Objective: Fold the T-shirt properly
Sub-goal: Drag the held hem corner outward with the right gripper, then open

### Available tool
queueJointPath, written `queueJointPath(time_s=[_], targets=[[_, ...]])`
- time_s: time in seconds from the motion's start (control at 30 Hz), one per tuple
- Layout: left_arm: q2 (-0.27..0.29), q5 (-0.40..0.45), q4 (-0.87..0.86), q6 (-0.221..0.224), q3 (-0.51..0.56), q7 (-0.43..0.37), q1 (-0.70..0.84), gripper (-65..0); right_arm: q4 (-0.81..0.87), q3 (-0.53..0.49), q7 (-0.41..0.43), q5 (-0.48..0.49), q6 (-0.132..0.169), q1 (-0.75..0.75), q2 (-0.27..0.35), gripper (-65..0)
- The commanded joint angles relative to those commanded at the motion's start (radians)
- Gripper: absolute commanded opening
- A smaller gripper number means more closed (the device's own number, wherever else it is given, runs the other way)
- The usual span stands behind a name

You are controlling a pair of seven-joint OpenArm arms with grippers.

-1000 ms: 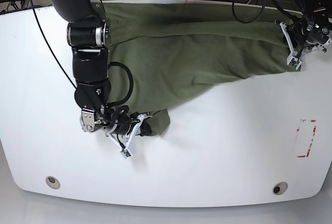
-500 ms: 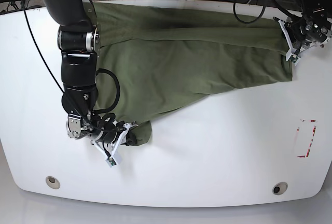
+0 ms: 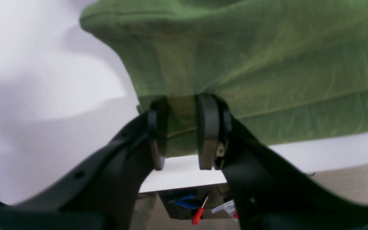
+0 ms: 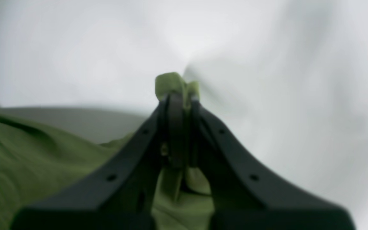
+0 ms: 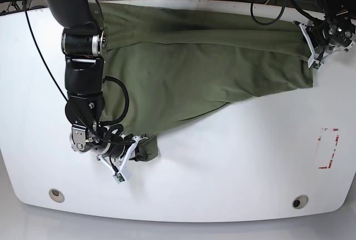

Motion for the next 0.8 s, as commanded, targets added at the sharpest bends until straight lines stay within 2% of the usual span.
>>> queueJointPath(time_s=[0.3,0.4,0.8], targets=[[0.000,-0.002,0.000,0.000,0.000,-0.003,0.049,-51.2,0.000,0.002,0.003,-0.011,0.000,0.041,0.008,-65.0],[0.002,-0.002,0.000,0.000,0.000,-0.005,0.066,-51.2,0.000,0.002,0.005,-0.009,0.000,0.052,0.035,-65.0],[0.005,-0.002,0.000,0.000,-0.002,-0.006,0.103,-51.2,-0.003,0.002,0.006,-0.012,0.000,0.118,0.078,-65.0]])
